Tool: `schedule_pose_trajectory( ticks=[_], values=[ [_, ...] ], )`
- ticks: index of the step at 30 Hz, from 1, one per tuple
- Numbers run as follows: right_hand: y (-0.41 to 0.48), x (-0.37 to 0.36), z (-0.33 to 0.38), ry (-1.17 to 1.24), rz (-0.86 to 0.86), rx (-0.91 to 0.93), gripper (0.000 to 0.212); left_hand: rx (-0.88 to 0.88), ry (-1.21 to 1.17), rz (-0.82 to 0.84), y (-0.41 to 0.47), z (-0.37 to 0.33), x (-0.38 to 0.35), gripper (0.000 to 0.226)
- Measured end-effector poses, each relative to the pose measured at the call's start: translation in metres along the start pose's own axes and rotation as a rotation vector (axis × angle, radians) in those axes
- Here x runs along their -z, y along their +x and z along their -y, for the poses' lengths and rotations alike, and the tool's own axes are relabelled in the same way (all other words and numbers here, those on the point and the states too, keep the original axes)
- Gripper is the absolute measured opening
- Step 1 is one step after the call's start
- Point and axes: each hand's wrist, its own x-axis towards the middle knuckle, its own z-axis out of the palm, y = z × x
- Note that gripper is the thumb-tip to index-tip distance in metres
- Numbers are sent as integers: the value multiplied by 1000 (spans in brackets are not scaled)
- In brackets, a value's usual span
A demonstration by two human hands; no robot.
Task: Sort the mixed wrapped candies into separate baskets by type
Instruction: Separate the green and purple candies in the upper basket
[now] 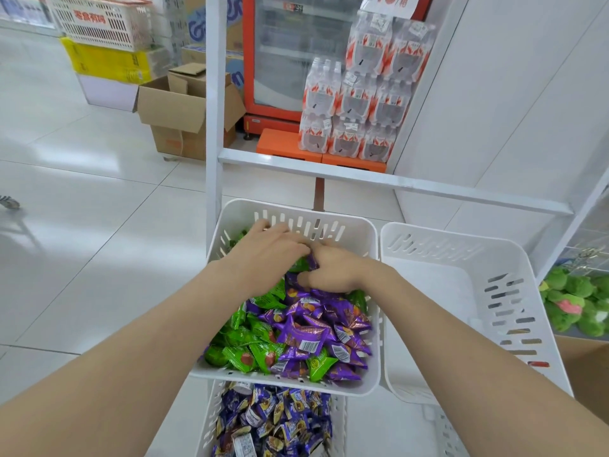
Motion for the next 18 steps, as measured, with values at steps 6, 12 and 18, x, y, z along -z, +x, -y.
schedule_pose_trajectory(
  ticks=[6, 12, 18],
  values=[
    [-4, 4, 2, -106, 0, -45, 45, 150, -76, 70, 1, 13, -15, 35],
    [-24, 4, -1, -63, -70, 107, 42, 283, -12, 13, 9, 6, -22, 11],
    [-50, 1, -2, -20, -268, 255, 33, 385, -86, -54, 18, -1, -12, 26]
  ],
)
